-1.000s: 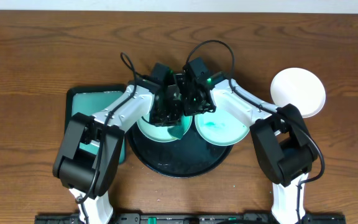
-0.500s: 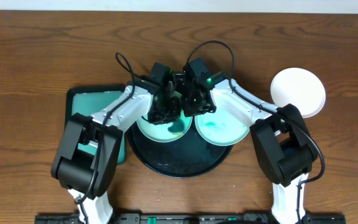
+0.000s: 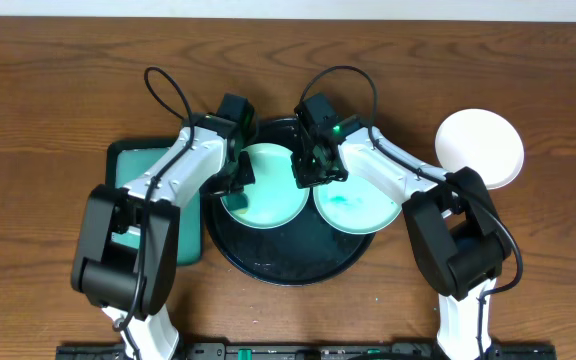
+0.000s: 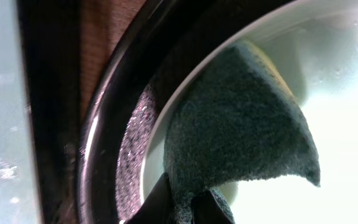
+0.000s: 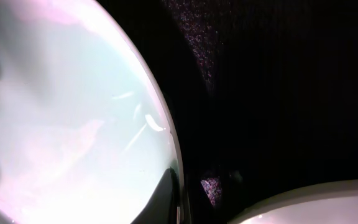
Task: Clean dirty plates on tray and stack at the side
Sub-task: 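Scrub the green plate with the sponge while the right gripper holds it, then return the sponge to the soapy tray with the left gripper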
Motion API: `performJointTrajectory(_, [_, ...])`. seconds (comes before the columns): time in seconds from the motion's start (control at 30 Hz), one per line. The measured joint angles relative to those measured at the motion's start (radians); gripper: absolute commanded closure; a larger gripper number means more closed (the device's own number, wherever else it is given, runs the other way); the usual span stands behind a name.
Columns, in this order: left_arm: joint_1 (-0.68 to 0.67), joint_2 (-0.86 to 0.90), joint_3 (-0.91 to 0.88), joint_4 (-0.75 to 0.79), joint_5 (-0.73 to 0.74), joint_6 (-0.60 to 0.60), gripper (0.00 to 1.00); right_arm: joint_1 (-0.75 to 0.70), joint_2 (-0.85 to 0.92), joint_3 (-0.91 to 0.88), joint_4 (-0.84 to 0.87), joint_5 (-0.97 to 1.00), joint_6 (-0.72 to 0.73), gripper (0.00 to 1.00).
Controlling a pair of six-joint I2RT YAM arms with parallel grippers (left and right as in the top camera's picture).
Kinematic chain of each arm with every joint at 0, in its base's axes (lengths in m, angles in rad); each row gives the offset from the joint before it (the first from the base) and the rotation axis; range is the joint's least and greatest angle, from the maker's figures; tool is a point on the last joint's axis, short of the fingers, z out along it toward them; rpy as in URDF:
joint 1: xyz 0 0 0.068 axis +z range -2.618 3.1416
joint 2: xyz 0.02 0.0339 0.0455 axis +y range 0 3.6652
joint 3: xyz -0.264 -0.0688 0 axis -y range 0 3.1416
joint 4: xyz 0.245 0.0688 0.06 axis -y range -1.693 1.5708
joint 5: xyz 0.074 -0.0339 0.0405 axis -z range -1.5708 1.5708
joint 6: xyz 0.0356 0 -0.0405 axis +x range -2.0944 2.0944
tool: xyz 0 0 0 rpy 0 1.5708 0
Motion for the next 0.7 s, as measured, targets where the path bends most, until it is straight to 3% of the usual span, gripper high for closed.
performJointTrajectory(0.47, [0.037,-0.460,-0.010,-0.098,-0.040,0.040,0.93,0.000,0.000,0.000,-0.001,0.000,0.000,0.99])
performJointTrajectory(0.7, [0.219,-0.452,-0.011,-0.160,-0.088,0.065,0.93,0.000,0.000,0.000,0.000,-0.001,0.000,0.99])
